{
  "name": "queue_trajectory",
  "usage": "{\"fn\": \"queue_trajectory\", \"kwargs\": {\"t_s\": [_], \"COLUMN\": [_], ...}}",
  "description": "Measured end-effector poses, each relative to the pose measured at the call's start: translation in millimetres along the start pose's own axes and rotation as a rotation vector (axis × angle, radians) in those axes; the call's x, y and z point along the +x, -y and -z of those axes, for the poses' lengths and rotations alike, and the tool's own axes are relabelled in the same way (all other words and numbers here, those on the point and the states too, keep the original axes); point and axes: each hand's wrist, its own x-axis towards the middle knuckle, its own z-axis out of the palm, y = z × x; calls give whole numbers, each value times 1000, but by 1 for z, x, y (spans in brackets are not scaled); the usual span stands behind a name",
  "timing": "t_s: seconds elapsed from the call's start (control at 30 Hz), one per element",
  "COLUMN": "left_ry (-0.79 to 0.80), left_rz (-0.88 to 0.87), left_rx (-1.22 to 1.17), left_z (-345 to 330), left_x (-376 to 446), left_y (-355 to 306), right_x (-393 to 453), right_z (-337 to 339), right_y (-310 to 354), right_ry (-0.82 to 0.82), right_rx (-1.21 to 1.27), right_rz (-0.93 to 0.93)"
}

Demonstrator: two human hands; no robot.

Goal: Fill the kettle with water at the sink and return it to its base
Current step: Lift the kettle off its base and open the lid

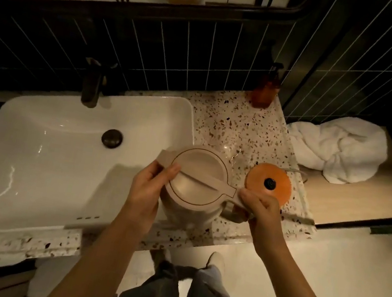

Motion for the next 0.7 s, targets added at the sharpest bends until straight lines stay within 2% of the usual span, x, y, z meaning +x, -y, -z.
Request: {"fn": "queue_trajectory", "kwargs": {"t_s": [0.2,0.33,0.57,0.7], "left_ry": [46,65,-78,-101], "left_rz": [17,-7,35,49], "left_rx": [54,108,9,1], "left_z": [22,26,22,23], "left_x": [3,4,9,10], "left_y": [-1,-5,-7,-9], "right_x": [-14,-14,-15,-13], "right_z": [-21,-18,-15,-17], "right_y": [-7,-9,-13,-9], "right_ry": [-54,39,229,263], "right_rx": [-19,-68,-137,-95], "right_rz": [34,37,-33,-36]}}
